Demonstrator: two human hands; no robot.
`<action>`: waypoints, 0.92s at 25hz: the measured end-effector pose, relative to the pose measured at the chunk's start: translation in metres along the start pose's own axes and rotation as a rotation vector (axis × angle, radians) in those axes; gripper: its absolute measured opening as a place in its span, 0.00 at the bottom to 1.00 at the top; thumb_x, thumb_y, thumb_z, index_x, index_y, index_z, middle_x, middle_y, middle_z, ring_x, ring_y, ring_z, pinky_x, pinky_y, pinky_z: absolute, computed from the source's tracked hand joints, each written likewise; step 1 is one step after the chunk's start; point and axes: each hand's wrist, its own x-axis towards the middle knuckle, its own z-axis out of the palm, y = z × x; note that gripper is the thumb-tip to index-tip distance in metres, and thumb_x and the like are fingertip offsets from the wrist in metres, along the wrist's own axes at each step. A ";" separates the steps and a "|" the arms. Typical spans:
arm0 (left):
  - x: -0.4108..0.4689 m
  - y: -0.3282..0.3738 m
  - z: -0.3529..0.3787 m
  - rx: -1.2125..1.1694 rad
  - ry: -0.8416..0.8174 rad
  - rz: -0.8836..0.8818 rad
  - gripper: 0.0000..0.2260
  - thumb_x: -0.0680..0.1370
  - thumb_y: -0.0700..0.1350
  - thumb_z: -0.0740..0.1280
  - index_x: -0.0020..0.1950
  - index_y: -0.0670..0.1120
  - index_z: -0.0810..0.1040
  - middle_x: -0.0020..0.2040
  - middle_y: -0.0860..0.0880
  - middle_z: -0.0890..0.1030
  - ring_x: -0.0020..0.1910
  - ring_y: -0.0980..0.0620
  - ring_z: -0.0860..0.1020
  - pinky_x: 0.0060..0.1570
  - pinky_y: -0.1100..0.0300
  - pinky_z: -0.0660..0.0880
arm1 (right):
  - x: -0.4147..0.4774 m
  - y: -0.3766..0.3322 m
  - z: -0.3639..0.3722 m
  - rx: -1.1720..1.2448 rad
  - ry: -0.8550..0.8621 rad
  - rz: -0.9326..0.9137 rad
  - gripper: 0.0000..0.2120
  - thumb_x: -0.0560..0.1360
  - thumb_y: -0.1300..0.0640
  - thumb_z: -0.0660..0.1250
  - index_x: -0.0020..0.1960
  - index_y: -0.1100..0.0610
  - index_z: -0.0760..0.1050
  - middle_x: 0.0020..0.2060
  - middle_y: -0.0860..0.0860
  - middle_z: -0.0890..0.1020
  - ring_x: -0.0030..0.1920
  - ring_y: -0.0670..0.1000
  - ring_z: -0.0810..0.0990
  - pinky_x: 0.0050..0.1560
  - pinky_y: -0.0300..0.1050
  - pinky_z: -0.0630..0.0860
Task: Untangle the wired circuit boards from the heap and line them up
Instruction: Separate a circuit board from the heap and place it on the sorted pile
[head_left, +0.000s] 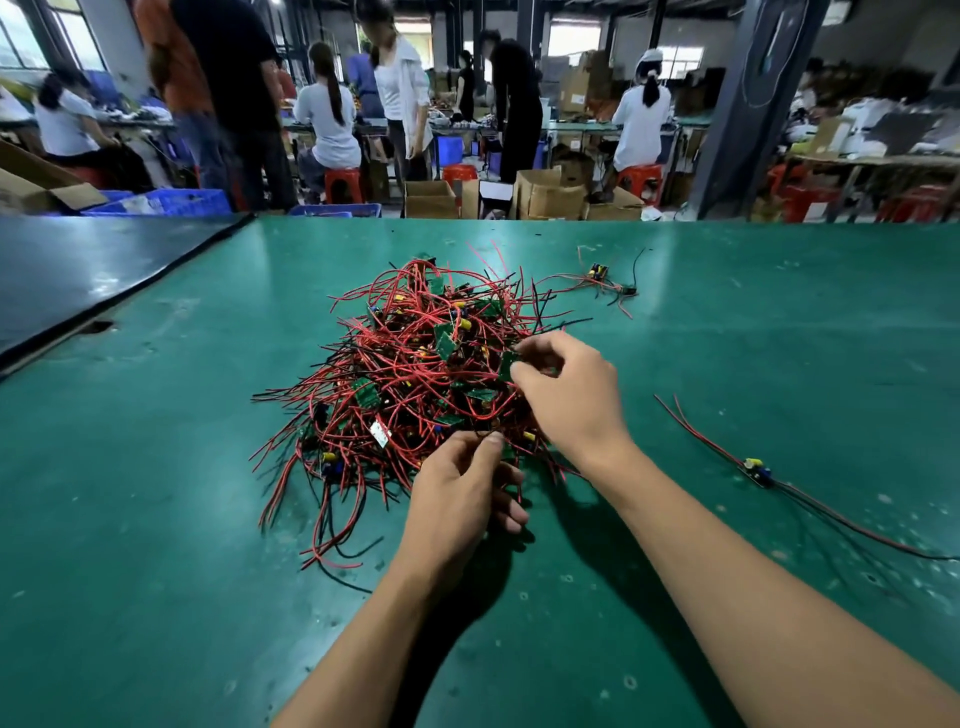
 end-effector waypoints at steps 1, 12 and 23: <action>0.000 0.001 0.001 -0.002 0.001 -0.002 0.11 0.83 0.44 0.61 0.55 0.36 0.73 0.39 0.41 0.81 0.26 0.46 0.77 0.24 0.59 0.75 | -0.004 0.003 -0.004 0.034 -0.002 0.021 0.04 0.72 0.59 0.72 0.44 0.50 0.81 0.36 0.43 0.83 0.36 0.38 0.78 0.42 0.32 0.73; -0.001 0.001 0.004 0.018 0.019 0.021 0.15 0.84 0.48 0.58 0.54 0.36 0.74 0.39 0.40 0.80 0.26 0.45 0.76 0.24 0.59 0.74 | -0.008 -0.004 -0.004 0.217 -0.143 0.165 0.14 0.70 0.42 0.75 0.44 0.52 0.81 0.36 0.48 0.82 0.38 0.47 0.78 0.45 0.49 0.77; -0.004 0.002 0.007 -0.069 0.027 0.000 0.20 0.84 0.53 0.55 0.51 0.40 0.80 0.39 0.40 0.81 0.27 0.45 0.74 0.22 0.60 0.73 | -0.036 0.013 -0.011 0.589 -0.110 0.426 0.08 0.73 0.61 0.75 0.42 0.53 0.76 0.37 0.52 0.79 0.37 0.50 0.76 0.39 0.43 0.73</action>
